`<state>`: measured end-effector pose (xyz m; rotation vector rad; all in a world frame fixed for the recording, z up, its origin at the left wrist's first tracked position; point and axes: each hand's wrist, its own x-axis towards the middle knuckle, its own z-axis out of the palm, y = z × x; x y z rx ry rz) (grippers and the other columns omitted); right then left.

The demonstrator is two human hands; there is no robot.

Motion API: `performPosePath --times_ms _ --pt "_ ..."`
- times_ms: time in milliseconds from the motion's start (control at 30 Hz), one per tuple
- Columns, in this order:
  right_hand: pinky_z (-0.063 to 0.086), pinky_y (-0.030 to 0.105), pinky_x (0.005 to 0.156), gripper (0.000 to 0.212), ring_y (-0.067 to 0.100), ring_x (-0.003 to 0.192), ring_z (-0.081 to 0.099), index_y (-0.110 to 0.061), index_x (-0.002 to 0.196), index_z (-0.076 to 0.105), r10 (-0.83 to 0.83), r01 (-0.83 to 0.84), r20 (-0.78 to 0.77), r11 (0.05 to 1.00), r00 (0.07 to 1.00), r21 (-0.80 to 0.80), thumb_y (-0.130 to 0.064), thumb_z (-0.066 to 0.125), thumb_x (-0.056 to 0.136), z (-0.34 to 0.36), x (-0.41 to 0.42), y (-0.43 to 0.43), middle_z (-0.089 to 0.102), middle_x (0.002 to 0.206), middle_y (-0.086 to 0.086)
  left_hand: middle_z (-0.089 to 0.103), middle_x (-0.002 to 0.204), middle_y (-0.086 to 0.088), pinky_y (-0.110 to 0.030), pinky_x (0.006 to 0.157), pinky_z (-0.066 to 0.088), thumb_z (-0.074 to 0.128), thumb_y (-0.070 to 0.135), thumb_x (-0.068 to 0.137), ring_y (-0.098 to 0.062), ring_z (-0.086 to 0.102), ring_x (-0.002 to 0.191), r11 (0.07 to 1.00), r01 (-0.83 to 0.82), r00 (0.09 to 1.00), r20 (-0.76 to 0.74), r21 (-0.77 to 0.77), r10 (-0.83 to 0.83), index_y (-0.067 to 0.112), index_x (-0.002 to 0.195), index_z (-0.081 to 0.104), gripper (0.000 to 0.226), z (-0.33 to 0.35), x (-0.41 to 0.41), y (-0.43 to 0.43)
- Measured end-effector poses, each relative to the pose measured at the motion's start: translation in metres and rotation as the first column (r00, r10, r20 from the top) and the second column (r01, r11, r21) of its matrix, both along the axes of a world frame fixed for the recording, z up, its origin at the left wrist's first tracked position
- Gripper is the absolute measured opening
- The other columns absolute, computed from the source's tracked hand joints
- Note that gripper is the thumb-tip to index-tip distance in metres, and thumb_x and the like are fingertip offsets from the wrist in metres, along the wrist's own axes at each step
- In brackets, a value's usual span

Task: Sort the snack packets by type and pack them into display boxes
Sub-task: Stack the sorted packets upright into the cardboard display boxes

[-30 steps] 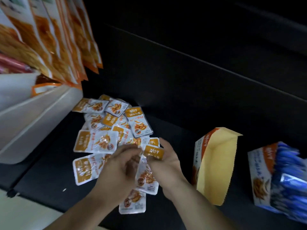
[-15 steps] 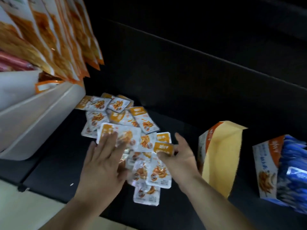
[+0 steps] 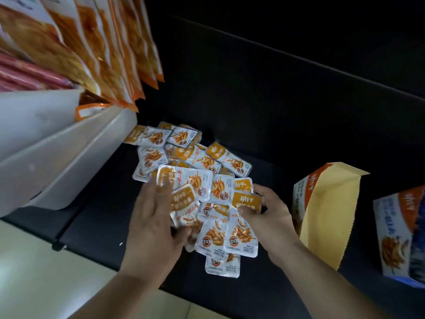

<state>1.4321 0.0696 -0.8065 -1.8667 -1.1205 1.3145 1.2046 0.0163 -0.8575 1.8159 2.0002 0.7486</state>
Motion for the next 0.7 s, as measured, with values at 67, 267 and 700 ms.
performPosePath --times_ms 67,267,700 --pt "0.063 0.028 0.069 0.046 0.007 0.091 0.074 -0.05 0.115 0.057 0.004 -0.004 -0.006 1.0 1.0 0.0 -0.014 0.076 0.093 0.001 0.0 -0.001 0.069 0.104 -0.019 0.035 0.162 -0.017 -0.057 0.12 0.035 0.091 0.047 0.069 -0.036 0.028 0.152 0.985 -0.144 0.99 -0.011 -0.097 0.144 0.02 0.143 0.051 0.088 -0.001 -0.001 -0.002" --pt "0.062 0.027 0.07 0.051 -0.001 0.087 0.073 -0.063 0.106 0.052 0.022 -0.023 -0.045 0.999 0.999 -0.029 -0.017 0.073 0.096 -0.002 -0.012 -0.008 0.068 0.092 -0.036 0.047 0.154 -0.017 -0.053 0.115 0.037 0.078 0.045 0.084 -0.038 0.036 0.142 0.982 -0.105 0.993 -0.072 -0.156 0.095 0.018 0.141 0.059 0.066 -0.009 0.014 -0.005" --pt "0.063 0.025 0.074 0.061 0.002 0.091 0.074 -0.045 0.143 0.049 -0.075 0.074 -0.124 0.997 0.989 -0.014 -0.015 0.073 0.096 0.002 -0.007 -0.007 0.072 0.11 -0.019 0.074 0.098 0.024 -0.014 0.061 0.057 0.066 0.009 0.097 0.005 0.072 0.09 0.925 -0.023 0.711 0.644 -0.38 0.282 0.035 0.112 0.062 0.03 0.044 0.056 0.019"
